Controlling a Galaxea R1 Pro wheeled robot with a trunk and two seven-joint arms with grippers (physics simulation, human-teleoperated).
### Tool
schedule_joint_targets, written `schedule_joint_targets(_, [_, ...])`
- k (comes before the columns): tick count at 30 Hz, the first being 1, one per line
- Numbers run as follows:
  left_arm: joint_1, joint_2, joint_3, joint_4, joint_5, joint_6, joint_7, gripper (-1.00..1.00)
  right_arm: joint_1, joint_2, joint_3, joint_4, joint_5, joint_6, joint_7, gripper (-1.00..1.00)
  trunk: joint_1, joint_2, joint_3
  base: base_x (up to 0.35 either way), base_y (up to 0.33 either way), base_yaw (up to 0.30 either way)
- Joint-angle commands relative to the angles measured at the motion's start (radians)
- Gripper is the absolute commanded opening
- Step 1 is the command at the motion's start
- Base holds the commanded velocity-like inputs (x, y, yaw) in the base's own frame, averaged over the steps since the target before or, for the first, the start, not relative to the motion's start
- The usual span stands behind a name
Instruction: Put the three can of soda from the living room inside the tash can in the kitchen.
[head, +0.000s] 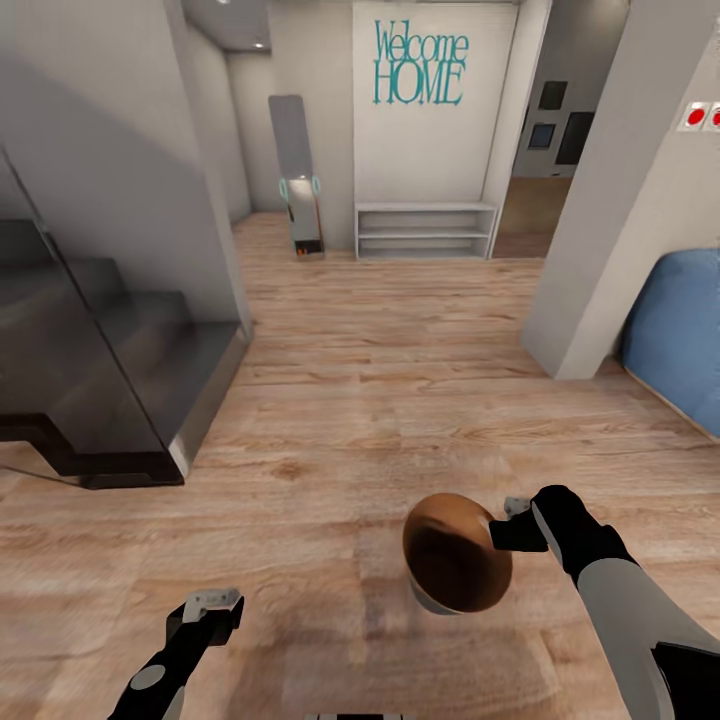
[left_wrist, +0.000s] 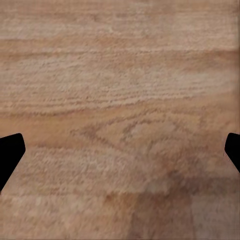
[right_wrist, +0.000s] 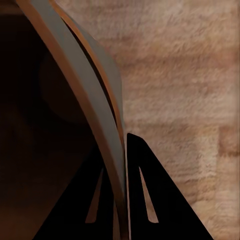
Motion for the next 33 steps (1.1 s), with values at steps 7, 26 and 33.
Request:
schedule_joint_targets(7, [0.0, 0.0, 0.0, 0.0, 0.0, 0.001, 0.0, 1.0, 0.0, 0.001, -0.001, 0.0, -0.024, 0.005, 0.006, -1.0, -0.003, 0.002, 0.027, 0.0, 0.0, 0.0])
schedule_joint_targets(26, [0.0, 0.0, 0.0, 0.0, 0.0, 0.001, 0.001, 1.0, 0.0, 0.005, 0.031, 0.0, -0.025, 0.001, 0.007, -1.0, -0.012, 0.006, 0.101, 0.0, 0.0, 0.0])
schedule_joint_targets(33, [0.0, 0.0, 0.0, 0.001, 0.0, 0.001, 0.001, 1.0, 0.0, 0.009, 0.032, 0.0, -0.025, 0.004, 0.006, -1.0, -0.022, 0.021, 0.126, 0.0, 0.0, 0.0])
